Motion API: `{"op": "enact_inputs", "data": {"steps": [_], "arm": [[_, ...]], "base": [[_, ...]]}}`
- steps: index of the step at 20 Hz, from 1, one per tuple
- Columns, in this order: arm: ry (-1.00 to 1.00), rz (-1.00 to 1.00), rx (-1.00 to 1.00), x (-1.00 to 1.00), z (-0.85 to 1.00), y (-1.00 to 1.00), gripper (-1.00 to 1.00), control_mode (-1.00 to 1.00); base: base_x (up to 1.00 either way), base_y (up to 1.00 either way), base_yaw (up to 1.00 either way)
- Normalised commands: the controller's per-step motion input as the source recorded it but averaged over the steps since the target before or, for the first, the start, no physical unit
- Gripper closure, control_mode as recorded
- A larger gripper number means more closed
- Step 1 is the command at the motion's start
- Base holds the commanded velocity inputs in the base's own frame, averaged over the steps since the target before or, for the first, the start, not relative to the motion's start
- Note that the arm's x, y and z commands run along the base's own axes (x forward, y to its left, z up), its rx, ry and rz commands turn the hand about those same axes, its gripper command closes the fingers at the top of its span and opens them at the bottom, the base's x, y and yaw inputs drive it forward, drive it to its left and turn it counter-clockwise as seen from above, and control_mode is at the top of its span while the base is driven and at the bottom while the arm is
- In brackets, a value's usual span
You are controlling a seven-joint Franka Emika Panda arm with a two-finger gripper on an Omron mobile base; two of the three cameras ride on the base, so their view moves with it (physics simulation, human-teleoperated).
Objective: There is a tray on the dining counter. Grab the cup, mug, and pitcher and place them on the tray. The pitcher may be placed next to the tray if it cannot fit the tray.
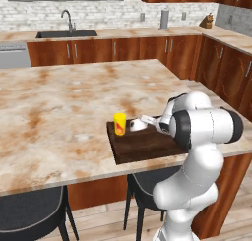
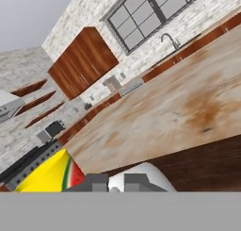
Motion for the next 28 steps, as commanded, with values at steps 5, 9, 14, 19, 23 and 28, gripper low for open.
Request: {"op": "enact_inputs", "data": {"steps": [5,9,14,19,23,28], "arm": [[0.0,0.0,0.0,0.06,-0.23,0.0,1.0,-1.0],[0.0,0.01,0.0,-0.1,-0.18,0.0,1.0,-1.0],[0.03,0.04,0.0,-0.15,-0.16,0.0,1.0,-1.0],[0.04,0.06,0.0,-0.16,-0.19,0.0,1.0,-1.0],[0.03,0.05,0.0,-0.14,-0.2,0.0,1.0,-1.0],[0.01,0.0,0.0,0.0,0.0,0.0,1.0,-1.0]], "base": [[0.0,0.0,0.0],[0.0,0.0,0.0],[0.0,0.0,0.0],[0.0,0.0,0.0],[0.0,0.0,0.0],[0.0,0.0,0.0]]}}
